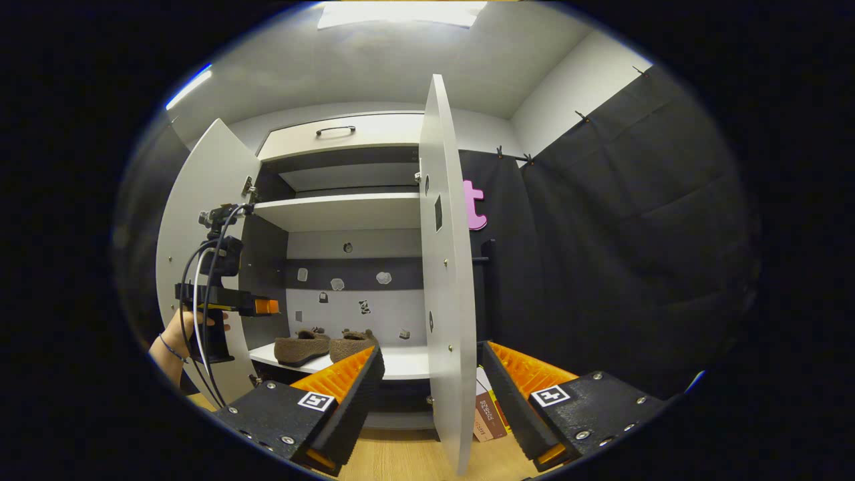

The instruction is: Grab one shoe with the right hand and put it into the shoe cabinet, grab the other shoe with the left hand and put it into the shoe cabinet; then close the right door with the right hand and the left door with the left hand.

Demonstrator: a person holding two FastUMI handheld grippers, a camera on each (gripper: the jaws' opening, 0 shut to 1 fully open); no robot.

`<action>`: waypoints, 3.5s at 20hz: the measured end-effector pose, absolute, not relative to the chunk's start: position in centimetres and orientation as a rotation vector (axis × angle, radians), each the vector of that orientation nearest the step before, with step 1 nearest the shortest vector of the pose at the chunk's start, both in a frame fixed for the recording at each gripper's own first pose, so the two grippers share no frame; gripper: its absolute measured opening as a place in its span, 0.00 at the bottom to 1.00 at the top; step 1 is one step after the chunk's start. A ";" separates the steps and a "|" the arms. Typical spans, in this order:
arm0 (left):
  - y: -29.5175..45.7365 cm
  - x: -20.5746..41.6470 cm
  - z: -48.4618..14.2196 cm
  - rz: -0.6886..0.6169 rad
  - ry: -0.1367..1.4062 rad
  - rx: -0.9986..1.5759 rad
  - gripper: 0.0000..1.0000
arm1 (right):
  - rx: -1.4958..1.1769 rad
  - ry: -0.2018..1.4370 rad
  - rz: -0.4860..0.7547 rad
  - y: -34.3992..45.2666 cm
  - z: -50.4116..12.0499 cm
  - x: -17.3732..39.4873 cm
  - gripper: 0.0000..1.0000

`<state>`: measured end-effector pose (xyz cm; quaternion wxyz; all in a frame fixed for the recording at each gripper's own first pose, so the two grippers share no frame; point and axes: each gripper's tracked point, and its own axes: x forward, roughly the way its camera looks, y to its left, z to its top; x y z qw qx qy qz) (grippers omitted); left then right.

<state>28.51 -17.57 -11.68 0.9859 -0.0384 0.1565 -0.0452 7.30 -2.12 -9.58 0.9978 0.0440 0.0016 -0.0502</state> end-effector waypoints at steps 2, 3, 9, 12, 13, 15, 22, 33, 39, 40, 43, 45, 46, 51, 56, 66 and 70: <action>-17.9 26.4 -10.3 -0.120 0.300 -0.096 0.96 | 0.072 -0.002 -0.100 -2.4 -9.2 6.5 0.91; -17.7 25.5 -9.7 -0.128 0.285 -0.102 0.95 | 0.064 -0.004 -0.103 -2.6 -9.2 6.2 0.92; -15.8 19.2 -6.1 -0.142 0.203 -0.105 0.97 | 0.016 0.019 -0.140 -5.0 -9.9 4.7 0.92; -14.8 15.7 -4.2 -0.158 0.161 -0.089 0.94 | 0.000 0.041 -0.177 -7.0 -10.7 4.9 0.92; -14.5 14.4 -3.8 -0.166 0.152 -0.082 0.94 | -0.001 0.051 -0.193 -7.9 -11.3 5.2 0.92; -13.6 12.1 -3.2 -0.176 0.140 -0.074 0.94 | -0.006 0.079 -0.229 -9.7 -12.9 5.7 0.92; -8.7 6.1 -2.4 -0.139 0.076 -0.056 0.96 | -0.006 0.200 -0.289 -12.9 -20.0 9.0 0.92; -2.1 2.3 -3.7 -0.077 0.056 -0.067 0.97 | -0.037 0.182 -0.207 -8.4 -19.6 9.4 0.86; -1.2 2.4 -5.0 -0.066 0.077 -0.081 0.96 | 0.053 0.185 -0.044 -1.6 -20.1 11.3 0.86; -0.8 2.6 -5.1 -0.058 0.080 -0.076 0.97 | 0.054 0.180 -0.031 -0.9 -20.0 11.6 0.86; 0.0 2.7 -4.9 -0.046 0.077 -0.074 0.96 | 0.081 0.178 0.006 0.6 -20.3 12.2 0.86; 0.4 2.7 -5.1 -0.041 0.075 -0.079 0.97 | 0.110 0.180 0.025 2.2 -20.6 12.9 0.86; 0.7 2.8 -5.1 -0.036 0.073 -0.079 0.97 | 0.120 0.177 0.028 2.6 -20.5 13.3 0.86; 2.4 3.4 -6.0 -0.015 0.077 -0.091 0.97 | 0.108 0.173 0.064 4.4 -20.4 13.9 0.88; 3.4 4.8 -7.6 -0.013 0.094 -0.099 0.95 | 0.136 0.184 0.071 5.2 -20.3 14.0 0.88; 5.9 10.5 -13.1 0.013 0.177 -0.108 0.96 | 0.120 0.160 0.099 6.4 -19.1 13.0 0.89; 5.8 12.3 -15.6 0.003 0.230 -0.132 0.96 | 0.113 0.159 0.118 7.1 -18.8 12.6 0.89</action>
